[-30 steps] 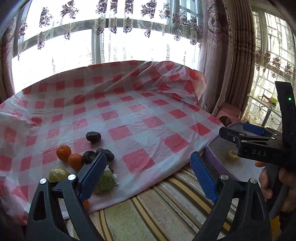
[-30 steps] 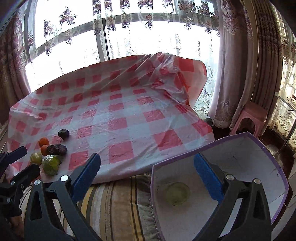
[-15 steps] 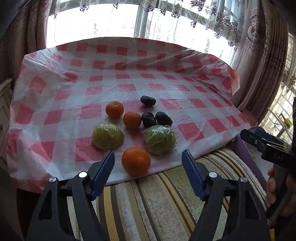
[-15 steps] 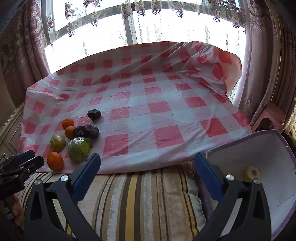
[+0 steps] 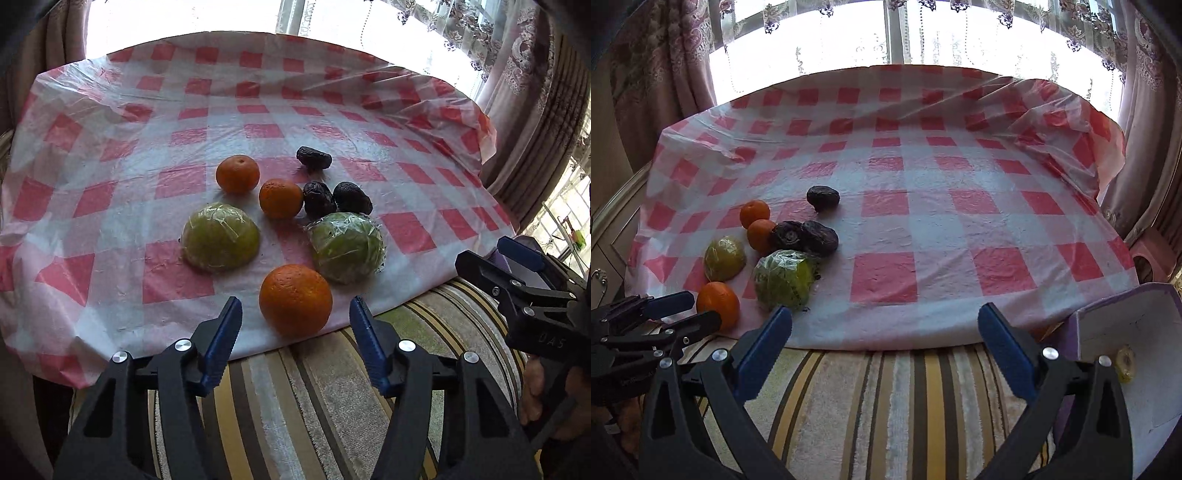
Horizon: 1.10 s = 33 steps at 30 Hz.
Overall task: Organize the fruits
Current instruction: 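Move both tools back to the fruits on the checked table, then grasp the large orange with the left tool while the right tool grasps a dark date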
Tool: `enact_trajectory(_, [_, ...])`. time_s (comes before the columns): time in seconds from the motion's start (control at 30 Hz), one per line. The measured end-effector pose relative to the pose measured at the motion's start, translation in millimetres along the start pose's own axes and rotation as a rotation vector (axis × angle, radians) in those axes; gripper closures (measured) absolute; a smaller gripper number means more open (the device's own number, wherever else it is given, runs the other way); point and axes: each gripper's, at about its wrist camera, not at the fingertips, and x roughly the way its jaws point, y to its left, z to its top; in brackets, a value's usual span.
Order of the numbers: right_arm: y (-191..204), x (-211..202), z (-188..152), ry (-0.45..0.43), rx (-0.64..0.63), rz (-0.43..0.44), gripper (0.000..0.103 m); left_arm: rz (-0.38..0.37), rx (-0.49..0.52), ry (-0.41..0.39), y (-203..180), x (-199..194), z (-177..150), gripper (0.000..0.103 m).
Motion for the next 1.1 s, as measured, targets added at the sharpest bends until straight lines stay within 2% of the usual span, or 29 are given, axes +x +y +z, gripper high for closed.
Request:
enact_trajectory(0.2, [15, 15, 6, 0.019, -0.031, 0.006, 0.002, -0.008, 0.005, 0.023, 1, 10, 4, 0.05])
enact_trajectory(0.37, [24, 23, 12, 0.026, -0.045, 0.014, 0.002, -0.016, 0.014, 0.042, 1, 16, 3, 0.06])
enact_trajectory(0.6, [31, 37, 25, 0.039, -0.027, 0.04, 0.002, -0.037, -0.017, 0.023, 7, 15, 1, 0.06])
enact_trajectory(0.9, [38, 61, 45, 0.051, 0.013, 0.075, 0.004, -0.018, -0.087, -0.019, 19, 9, -2, 0.06])
enact_trajectory(1.1, [32, 81, 56, 0.079, 0.07, 0.095, 0.014, 0.006, -0.098, -0.052, 19, 4, -5, 0.06])
